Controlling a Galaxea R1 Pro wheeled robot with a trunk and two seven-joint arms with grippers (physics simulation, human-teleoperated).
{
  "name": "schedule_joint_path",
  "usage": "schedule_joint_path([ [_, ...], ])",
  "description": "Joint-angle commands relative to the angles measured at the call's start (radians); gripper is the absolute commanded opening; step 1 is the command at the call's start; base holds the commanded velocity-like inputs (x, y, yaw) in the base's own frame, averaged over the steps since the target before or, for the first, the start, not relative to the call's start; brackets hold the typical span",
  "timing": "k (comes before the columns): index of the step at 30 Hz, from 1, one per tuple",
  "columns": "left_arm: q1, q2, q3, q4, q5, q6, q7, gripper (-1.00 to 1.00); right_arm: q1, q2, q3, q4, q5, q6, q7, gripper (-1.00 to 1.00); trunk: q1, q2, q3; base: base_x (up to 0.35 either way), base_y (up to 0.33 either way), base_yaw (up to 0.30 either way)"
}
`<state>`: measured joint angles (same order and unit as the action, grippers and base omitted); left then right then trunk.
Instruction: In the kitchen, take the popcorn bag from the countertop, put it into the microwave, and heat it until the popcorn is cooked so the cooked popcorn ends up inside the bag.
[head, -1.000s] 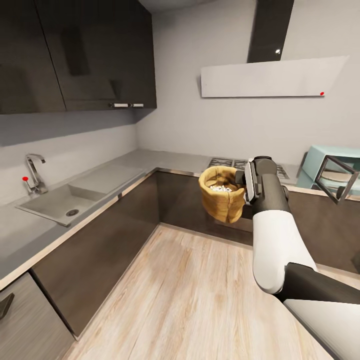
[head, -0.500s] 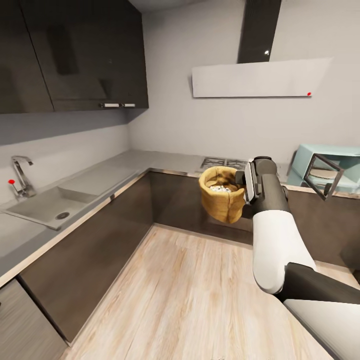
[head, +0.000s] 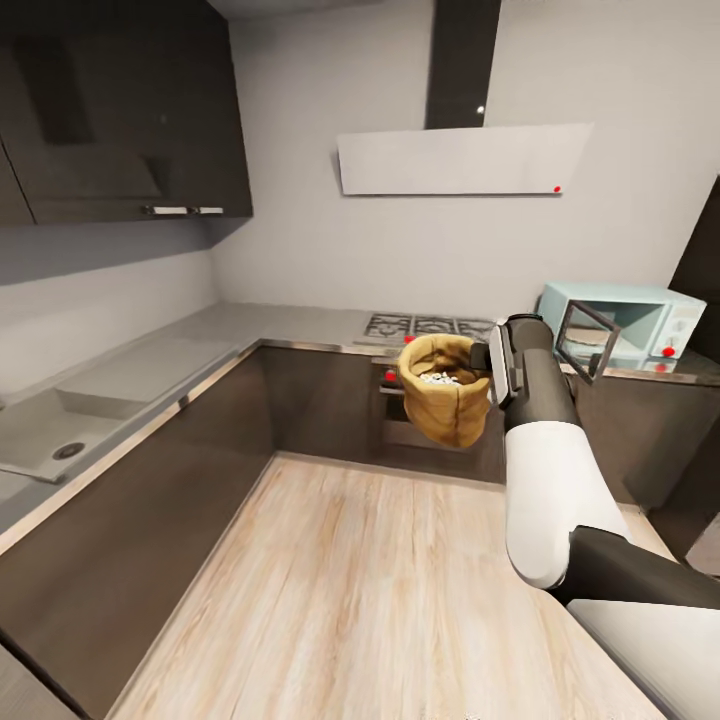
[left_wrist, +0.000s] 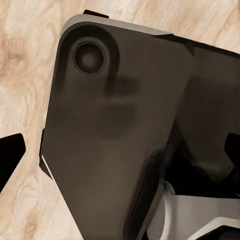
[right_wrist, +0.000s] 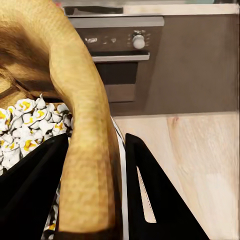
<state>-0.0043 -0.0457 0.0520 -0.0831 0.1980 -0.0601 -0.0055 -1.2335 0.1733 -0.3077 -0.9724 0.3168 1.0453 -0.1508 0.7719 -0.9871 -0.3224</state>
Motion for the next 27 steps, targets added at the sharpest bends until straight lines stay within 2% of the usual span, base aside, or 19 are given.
schedule_joint_path([
  [1,0.000,0.000,0.005,0.000,0.003,-0.003,-0.001,1.00,-0.001,0.001,-0.002,0.000,-0.003,0.002,-0.006,-1.00,0.000,-0.001,-0.001,0.000,0.000,-0.247],
  [27,0.000,0.000,0.004,0.000,0.001,-0.003,-0.001,1.00,0.000,0.001,-0.003,0.000,-0.002,0.002,-0.007,-1.00,0.000,-0.001,-0.001,0.000,0.000,-0.247],
])
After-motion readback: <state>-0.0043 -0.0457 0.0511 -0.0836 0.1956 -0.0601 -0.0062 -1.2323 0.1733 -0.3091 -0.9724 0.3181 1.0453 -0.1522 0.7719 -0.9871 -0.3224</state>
